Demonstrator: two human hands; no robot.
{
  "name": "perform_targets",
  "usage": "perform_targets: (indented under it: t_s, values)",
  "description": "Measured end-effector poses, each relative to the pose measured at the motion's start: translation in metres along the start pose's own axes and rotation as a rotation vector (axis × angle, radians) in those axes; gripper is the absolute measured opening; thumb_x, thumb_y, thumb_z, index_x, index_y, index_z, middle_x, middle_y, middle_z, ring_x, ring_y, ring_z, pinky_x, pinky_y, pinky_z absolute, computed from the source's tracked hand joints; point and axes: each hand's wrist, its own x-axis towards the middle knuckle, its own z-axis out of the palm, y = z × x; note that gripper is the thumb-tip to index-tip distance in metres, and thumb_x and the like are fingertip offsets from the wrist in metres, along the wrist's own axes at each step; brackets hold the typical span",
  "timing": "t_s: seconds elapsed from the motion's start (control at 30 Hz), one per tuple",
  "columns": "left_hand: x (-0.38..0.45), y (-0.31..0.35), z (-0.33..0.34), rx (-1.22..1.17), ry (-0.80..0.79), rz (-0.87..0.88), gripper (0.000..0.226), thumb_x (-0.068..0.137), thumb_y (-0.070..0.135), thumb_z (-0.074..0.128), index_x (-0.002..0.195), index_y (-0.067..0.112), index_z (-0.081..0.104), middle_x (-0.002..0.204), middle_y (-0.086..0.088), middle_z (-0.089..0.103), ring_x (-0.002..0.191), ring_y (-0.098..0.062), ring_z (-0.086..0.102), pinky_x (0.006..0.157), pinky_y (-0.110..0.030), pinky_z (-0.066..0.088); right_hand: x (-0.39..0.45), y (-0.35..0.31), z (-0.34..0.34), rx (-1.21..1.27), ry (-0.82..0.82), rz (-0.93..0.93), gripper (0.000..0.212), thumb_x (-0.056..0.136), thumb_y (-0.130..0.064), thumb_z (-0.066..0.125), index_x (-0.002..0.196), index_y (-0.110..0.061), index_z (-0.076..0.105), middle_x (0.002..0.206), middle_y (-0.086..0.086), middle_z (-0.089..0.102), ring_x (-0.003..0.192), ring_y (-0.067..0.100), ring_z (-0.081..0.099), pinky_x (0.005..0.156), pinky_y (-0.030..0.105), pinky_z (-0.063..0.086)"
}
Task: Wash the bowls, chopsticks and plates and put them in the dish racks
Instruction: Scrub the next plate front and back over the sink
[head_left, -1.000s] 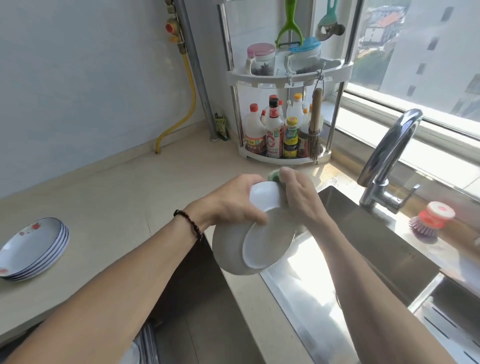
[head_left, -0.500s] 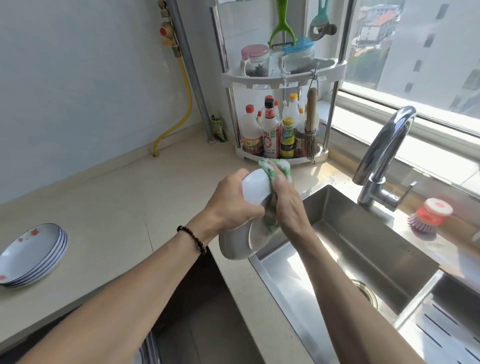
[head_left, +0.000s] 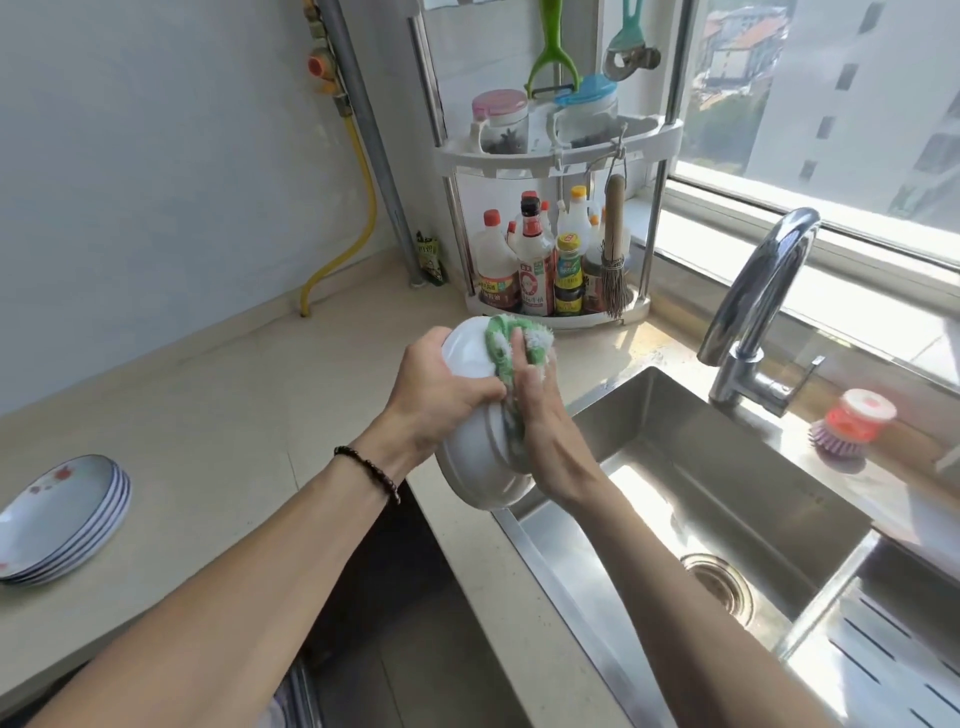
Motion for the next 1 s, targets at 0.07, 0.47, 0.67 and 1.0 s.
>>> perform_targets:
  t_s: [0.07, 0.47, 0.67, 1.0]
  values:
    - [-0.001, 0.0, 0.0, 0.049, 0.027, 0.017, 0.046, 0.064, -0.001, 0.084, 0.103, 0.01, 0.061, 0.101, -0.008, 0.068, 0.088, -0.022, 0.065, 0.068, -0.028, 0.056, 0.006, -0.003, -0.004, 0.05, 0.058, 0.076, 0.069, 0.091, -0.079, 0.004, 0.153, -0.048, 0.001, 0.168, -0.009, -0.002, 0.151, 0.01, -0.017, 0.125, 0.043, -0.008]
    - [0.007, -0.006, 0.009, -0.177, 0.468, -0.026, 0.036, 0.07, 0.002, 0.079, 0.1, 0.007, 0.061, 0.095, -0.006, 0.069, 0.079, -0.019, 0.068, 0.062, -0.027, 0.058, -0.013, -0.015, 0.024, -0.075, -0.062, 0.047, 0.073, 0.094, -0.071, 0.01, 0.158, -0.037, 0.022, 0.164, -0.004, 0.022, 0.152, 0.019, 0.013, 0.122, 0.048, 0.023]
    - [0.013, -0.004, 0.011, -0.195, 0.554, -0.051, 0.04, 0.069, 0.006, 0.079, 0.104, 0.007, 0.06, 0.099, -0.009, 0.069, 0.083, -0.023, 0.069, 0.069, -0.034, 0.06, -0.017, -0.007, 0.03, 0.022, -0.004, 0.081, 0.074, 0.089, -0.076, 0.011, 0.156, -0.046, 0.02, 0.162, -0.004, 0.019, 0.151, 0.024, 0.014, 0.115, 0.05, 0.035]
    - [0.007, -0.003, 0.007, -0.35, 0.566, -0.113, 0.041, 0.072, 0.002, 0.076, 0.109, 0.007, 0.058, 0.096, -0.005, 0.066, 0.076, -0.018, 0.066, 0.053, -0.023, 0.052, -0.027, -0.006, 0.047, -0.005, 0.052, 0.007, 0.079, 0.089, -0.076, 0.008, 0.158, -0.039, 0.017, 0.165, -0.004, 0.006, 0.153, 0.017, -0.001, 0.125, 0.042, 0.014]
